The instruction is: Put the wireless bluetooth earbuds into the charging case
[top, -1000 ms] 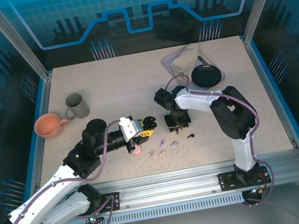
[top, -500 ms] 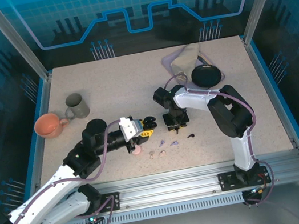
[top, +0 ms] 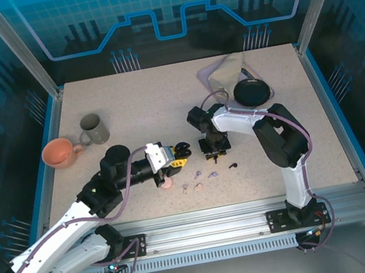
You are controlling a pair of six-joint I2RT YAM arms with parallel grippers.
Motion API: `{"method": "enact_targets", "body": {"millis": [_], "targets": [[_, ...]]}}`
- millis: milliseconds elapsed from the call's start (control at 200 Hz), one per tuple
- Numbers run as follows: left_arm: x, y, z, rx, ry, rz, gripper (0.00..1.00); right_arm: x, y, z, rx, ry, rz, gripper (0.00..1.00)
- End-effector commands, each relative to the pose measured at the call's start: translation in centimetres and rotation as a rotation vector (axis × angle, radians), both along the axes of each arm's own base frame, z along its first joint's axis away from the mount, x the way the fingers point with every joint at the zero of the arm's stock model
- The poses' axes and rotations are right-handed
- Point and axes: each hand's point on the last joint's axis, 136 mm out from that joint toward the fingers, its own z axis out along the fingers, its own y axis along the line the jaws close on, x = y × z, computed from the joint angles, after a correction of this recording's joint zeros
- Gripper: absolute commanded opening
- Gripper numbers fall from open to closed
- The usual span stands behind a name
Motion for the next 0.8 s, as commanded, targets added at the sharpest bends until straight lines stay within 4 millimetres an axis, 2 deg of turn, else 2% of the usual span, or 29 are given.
{"method": "enact_targets", "body": {"millis": [0,400,685,795], "targets": [[-0.2,0.2,0.8,0.001,-0.035,0.000,0.04,-1.4,-0.5,-1.2,-0.013,0.078,-0.005,0.24],[-0.3,0.0,0.3,-0.019,0.010,-0.001,0.04,-0.6,-0.5,1.1,0.027,-0.004,0.003,0.23],[-0.2,-0.1,0.1,-0.026,0.018,0.004,0.04,-1.0,-1.1,0.5,0.007,0.013,0.015,0.23],[-0.1,0.0,0.0,-0.021,0.021,0.008,0.04,-0.6,-1.2,1.2,0.014,-0.030,0.018,0.23]]}}
